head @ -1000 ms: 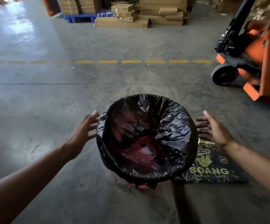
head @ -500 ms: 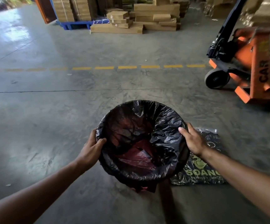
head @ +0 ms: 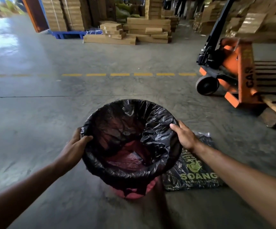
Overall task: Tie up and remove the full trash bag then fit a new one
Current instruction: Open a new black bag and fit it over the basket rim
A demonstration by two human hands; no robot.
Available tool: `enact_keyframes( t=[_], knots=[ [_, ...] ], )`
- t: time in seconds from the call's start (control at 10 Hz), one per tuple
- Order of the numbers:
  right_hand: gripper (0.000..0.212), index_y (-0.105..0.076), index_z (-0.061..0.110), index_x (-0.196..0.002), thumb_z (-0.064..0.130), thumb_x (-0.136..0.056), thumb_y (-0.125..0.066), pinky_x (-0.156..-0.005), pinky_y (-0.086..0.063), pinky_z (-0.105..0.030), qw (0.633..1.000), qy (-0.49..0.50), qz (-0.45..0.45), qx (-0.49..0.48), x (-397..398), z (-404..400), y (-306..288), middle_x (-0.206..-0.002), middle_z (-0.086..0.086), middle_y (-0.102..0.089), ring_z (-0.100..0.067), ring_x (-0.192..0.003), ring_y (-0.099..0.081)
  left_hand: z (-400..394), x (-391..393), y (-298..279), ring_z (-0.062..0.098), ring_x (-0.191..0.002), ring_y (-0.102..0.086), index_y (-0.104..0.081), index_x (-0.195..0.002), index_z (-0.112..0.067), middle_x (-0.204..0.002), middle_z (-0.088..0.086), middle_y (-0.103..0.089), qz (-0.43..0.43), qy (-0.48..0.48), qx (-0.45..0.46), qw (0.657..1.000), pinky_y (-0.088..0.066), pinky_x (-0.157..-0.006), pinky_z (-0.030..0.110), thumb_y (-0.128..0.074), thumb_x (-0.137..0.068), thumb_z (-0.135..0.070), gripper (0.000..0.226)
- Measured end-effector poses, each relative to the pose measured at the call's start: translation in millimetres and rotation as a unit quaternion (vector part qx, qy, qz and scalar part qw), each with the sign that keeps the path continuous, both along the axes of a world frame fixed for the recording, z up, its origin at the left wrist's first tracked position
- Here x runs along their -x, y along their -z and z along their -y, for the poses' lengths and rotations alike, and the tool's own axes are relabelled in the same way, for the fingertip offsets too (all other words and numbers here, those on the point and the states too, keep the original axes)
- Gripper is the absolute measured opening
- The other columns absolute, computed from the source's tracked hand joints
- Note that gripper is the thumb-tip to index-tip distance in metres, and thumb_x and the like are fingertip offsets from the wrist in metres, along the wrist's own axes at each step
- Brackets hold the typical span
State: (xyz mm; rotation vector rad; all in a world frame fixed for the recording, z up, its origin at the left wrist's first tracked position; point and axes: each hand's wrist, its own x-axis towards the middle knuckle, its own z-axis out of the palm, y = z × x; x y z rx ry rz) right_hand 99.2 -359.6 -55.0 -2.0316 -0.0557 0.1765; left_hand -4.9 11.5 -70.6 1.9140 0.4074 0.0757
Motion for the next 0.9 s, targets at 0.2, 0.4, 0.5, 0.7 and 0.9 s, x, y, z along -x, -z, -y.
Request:
enact_keyframes(
  t=[0.2, 0.4, 0.5, 0.7, 0.9],
  knots=[
    [0.044, -0.047, 0.013, -0.141, 0.034, -0.103, -0.045, -0.105, -0.032, -0.03, 0.999, -0.018, 0.001, 0.05, 4.8, 1.0, -8.1, -0.134, -0.002, -0.054, -0.018, -0.125, -0.047, 4.2, -2.3, -4.5, 0.03, -0.111, -0.066, -0.059, -0.101, -0.045, -0.112, 0.004, -0.071, -0.006, -0.011, 0.004, 1.0, -0.051, -0.098, 0.058, -0.061, -0.071, -0.053, 0.031],
    [0.066, -0.04, 0.014, -0.147, 0.06, -0.099, -0.032, -0.111, -0.037, -0.043, 0.993, 0.001, -0.027, 0.118, 12.0, 0.9, -17.7, -0.151, -0.014, -0.048, -0.034, -0.136, -0.046, 26.8, 10.3, -22.1, 0.025, -0.101, -0.068, -0.05, -0.123, -0.029, -0.117, 0.007, -0.066, -0.027, -0.006, 0.023, 0.999, -0.059, -0.082, 0.047, -0.055, -0.096, -0.051, 0.035],
    [0.063, -0.046, 0.007, -0.135, 0.057, -0.102, -0.028, -0.088, -0.042, -0.037, 0.987, 0.035, -0.001, 0.158, 18.4, -0.3, -17.3, -0.138, -0.021, -0.055, -0.036, -0.123, -0.055, 16.0, 23.1, -29.4, 0.024, -0.098, -0.069, -0.051, -0.124, -0.031, -0.103, -0.001, -0.07, -0.029, -0.008, -0.039, 0.999, -0.056, -0.092, 0.052, -0.059, -0.081, -0.073, 0.06],
    [0.063, -0.052, 0.008, -0.137, 0.056, -0.103, -0.029, -0.089, -0.037, -0.033, 0.989, 0.055, 0.012, 0.139, 23.0, -2.0, -17.1, -0.141, -0.018, -0.057, -0.036, -0.127, -0.054, 18.8, 28.9, -34.9, 0.025, -0.093, -0.069, -0.056, -0.116, -0.027, -0.104, 0.004, -0.069, -0.037, -0.015, -0.07, 0.997, -0.058, -0.089, 0.052, -0.057, -0.087, -0.067, 0.049],
    [0.08, -0.05, 0.017, -0.143, 0.072, -0.095, -0.018, -0.105, -0.038, -0.04, 0.983, 0.044, 0.006, 0.178, 22.4, 2.1, -27.9, -0.149, -0.015, -0.051, -0.036, -0.134, -0.049, 16.9, 29.7, -46.2, 0.023, -0.094, -0.07, -0.058, -0.11, -0.037, -0.109, 0.002, -0.069, -0.013, -0.028, -0.068, 0.997, -0.056, -0.091, 0.048, -0.037, -0.079, -0.088, 0.063]
  ],
)
